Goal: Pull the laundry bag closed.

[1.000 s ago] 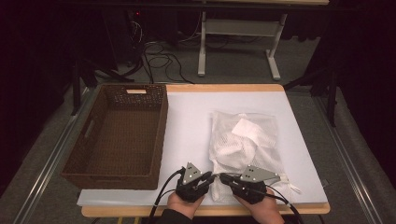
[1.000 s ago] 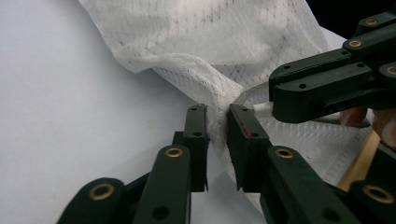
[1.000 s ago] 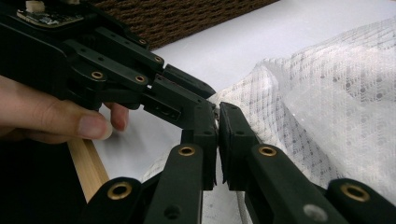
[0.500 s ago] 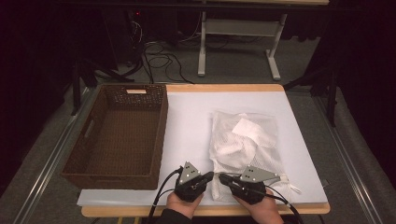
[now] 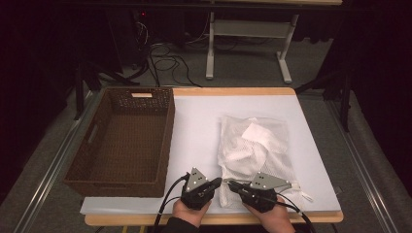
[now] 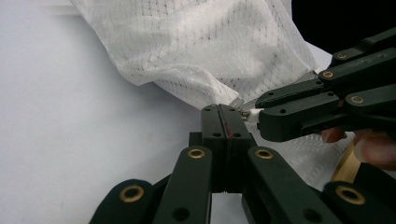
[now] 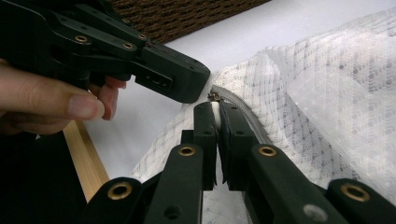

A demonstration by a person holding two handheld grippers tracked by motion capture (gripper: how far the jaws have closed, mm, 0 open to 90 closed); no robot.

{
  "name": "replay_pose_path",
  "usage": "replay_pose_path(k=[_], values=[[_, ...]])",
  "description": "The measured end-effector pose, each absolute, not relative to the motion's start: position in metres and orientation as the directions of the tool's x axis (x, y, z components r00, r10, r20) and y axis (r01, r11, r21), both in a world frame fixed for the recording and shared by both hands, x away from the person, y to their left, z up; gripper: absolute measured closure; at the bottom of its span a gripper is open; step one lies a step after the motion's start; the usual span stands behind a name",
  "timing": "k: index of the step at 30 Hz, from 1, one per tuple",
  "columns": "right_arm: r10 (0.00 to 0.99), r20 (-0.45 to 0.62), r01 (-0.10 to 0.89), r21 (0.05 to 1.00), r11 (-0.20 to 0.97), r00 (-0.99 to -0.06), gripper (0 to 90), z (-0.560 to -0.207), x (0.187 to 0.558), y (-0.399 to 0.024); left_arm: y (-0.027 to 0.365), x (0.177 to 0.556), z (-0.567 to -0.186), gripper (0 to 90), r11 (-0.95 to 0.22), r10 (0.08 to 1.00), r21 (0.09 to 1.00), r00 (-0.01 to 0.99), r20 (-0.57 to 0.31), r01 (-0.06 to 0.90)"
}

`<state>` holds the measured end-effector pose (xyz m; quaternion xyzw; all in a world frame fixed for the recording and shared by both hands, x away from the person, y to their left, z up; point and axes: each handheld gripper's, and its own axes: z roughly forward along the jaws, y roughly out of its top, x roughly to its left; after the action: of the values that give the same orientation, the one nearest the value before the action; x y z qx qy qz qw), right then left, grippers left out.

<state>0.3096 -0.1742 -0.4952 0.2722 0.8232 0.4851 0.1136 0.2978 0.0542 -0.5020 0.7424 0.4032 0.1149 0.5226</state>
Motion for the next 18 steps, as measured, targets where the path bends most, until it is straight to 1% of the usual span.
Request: replay_pose_path(k=[14,18], values=[[0.565,0.083,0.35,0.855,0.383,-0.821,87.8,-0.4942,0.3097,-0.181,0.0595,0.2961,-0.4998,90.0,-0.145,0.741,0.867,0.633,-0.224,0.476],[0.57,0.094,0.358,0.857,0.372,-0.816,87.8,-0.493,0.3096,-0.1842,0.0601,0.2956,-0.5004,90.0,-0.129,0.73,0.872,0.641,-0.238,0.472]])
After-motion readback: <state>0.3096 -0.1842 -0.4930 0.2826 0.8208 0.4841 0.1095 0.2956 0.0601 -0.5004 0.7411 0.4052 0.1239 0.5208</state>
